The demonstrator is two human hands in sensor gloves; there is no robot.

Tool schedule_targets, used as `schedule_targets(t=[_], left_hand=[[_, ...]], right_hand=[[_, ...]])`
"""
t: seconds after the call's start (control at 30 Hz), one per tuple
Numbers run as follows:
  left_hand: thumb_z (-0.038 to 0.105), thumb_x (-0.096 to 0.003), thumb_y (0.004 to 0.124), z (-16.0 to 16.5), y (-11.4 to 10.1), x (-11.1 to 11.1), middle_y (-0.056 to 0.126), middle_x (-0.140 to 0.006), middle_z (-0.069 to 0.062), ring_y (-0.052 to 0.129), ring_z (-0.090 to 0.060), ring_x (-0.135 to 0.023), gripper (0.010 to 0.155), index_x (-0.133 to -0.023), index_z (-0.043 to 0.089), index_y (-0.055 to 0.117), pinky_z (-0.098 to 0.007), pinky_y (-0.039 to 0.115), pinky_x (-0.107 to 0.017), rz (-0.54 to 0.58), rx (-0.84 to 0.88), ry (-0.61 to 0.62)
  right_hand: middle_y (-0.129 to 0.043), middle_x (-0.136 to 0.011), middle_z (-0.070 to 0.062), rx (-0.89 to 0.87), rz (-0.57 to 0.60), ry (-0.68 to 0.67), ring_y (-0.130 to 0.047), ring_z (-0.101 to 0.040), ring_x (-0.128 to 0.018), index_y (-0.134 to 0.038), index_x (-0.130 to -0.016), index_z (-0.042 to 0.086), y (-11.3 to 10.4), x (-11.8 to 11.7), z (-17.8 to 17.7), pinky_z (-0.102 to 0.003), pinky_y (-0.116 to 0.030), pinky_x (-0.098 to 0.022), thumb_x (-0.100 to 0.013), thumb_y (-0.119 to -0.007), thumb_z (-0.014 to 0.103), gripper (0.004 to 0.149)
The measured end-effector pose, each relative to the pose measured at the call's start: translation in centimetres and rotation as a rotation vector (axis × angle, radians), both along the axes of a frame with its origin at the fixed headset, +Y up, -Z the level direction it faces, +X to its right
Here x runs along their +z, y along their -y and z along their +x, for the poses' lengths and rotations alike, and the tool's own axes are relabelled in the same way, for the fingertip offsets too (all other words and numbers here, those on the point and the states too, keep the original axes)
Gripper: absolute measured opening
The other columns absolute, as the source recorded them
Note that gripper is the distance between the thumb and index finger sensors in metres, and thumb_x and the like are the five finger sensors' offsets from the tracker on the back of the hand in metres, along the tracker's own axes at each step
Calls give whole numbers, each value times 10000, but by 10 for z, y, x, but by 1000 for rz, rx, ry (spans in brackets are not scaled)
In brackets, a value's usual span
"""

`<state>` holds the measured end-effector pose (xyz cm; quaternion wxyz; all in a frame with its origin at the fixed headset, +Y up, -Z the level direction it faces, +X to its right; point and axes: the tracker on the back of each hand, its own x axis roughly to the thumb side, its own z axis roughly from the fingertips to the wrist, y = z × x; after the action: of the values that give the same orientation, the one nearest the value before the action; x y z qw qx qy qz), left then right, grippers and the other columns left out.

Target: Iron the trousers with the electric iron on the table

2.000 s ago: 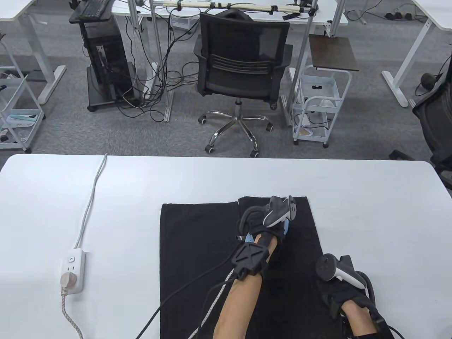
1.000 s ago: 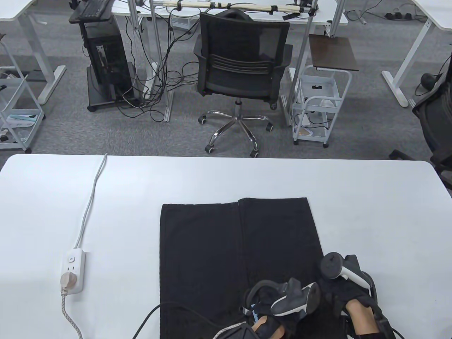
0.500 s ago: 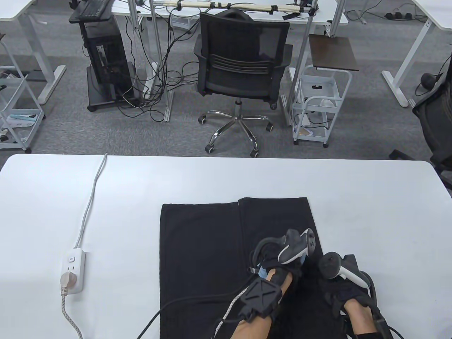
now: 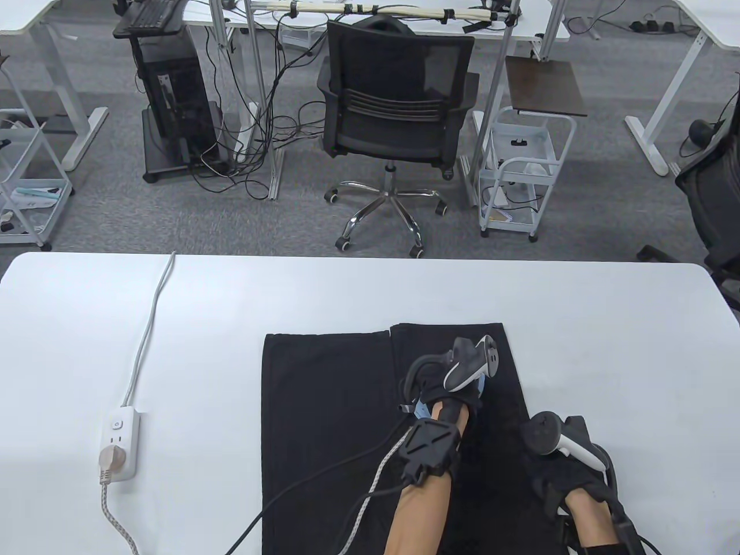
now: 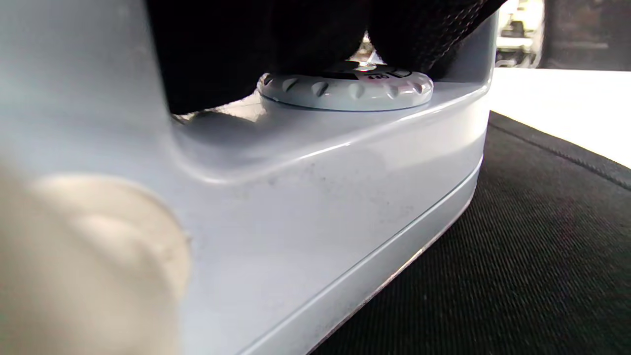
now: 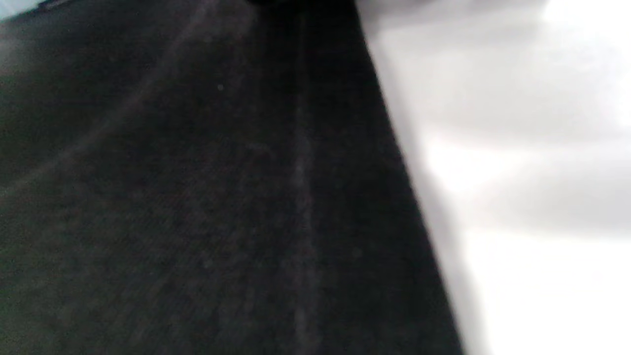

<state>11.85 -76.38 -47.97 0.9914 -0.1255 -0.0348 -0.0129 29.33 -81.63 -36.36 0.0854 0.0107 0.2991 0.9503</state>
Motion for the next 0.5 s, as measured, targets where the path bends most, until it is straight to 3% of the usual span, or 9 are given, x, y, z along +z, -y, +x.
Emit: schedule_targets(t=[0.23, 0.5], left_hand=[[446, -547, 781, -4, 0, 41, 924, -438, 18, 974, -150, -340, 439, -817, 103, 735, -501, 840, -494, 5, -8, 39], [442, -550, 783, -8, 1, 113, 922, -438, 13, 971, -154, -338, 441, -818, 96, 733, -503, 835, -493, 11, -4, 164]], right_hand=[[-10, -1143, -207, -3, -1, 3, -73, -563, -995, -107, -1103, 164, 0, 0, 0, -782, -302, -644, -593, -506, 283, 658], [-9, -1144, -203, -7, 0, 2, -72, -562, -995, -110, -1103, 167, 0, 0, 1, -782, -299, -644, -593, -506, 282, 656]])
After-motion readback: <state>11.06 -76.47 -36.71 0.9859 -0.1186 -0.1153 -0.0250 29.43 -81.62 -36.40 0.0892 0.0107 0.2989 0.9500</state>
